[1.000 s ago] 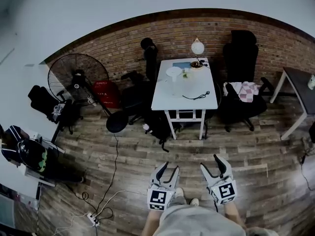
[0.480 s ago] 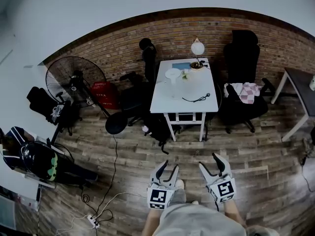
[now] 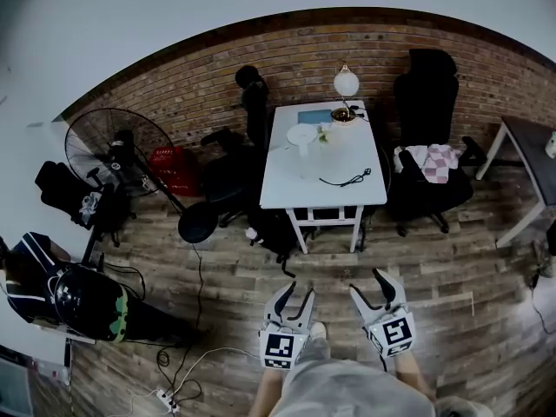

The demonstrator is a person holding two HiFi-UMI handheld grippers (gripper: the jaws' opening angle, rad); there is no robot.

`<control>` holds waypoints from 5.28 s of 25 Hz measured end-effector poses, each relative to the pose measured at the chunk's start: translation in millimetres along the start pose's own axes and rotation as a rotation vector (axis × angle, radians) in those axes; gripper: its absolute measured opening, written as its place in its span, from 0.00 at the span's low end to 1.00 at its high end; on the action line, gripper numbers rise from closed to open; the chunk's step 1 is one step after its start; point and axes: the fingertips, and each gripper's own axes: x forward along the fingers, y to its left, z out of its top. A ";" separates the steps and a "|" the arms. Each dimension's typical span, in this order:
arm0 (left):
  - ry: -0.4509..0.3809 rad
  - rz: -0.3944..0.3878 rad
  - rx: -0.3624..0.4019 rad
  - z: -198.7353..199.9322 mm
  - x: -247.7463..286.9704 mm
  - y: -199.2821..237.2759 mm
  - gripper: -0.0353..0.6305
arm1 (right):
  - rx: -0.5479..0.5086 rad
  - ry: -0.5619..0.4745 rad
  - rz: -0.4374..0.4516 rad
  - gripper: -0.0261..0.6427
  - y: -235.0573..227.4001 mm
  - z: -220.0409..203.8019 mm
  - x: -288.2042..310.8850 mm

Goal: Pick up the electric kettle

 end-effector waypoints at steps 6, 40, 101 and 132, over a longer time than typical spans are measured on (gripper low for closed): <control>0.007 -0.026 -0.004 -0.1 30.9 30.3 0.30 | 0.005 0.019 -0.023 0.43 -11.4 0.2 39.8; -0.014 -0.139 0.010 6.1 128.7 149.6 0.30 | 0.004 0.057 -0.129 0.43 -28.1 11.8 179.8; 0.046 0.064 -0.043 38.6 358.5 182.1 0.29 | 0.012 0.067 0.082 0.43 -230.7 16.4 335.0; 0.111 0.191 -0.047 30.1 431.1 212.4 0.30 | 0.001 0.083 0.224 0.43 -279.3 4.2 405.2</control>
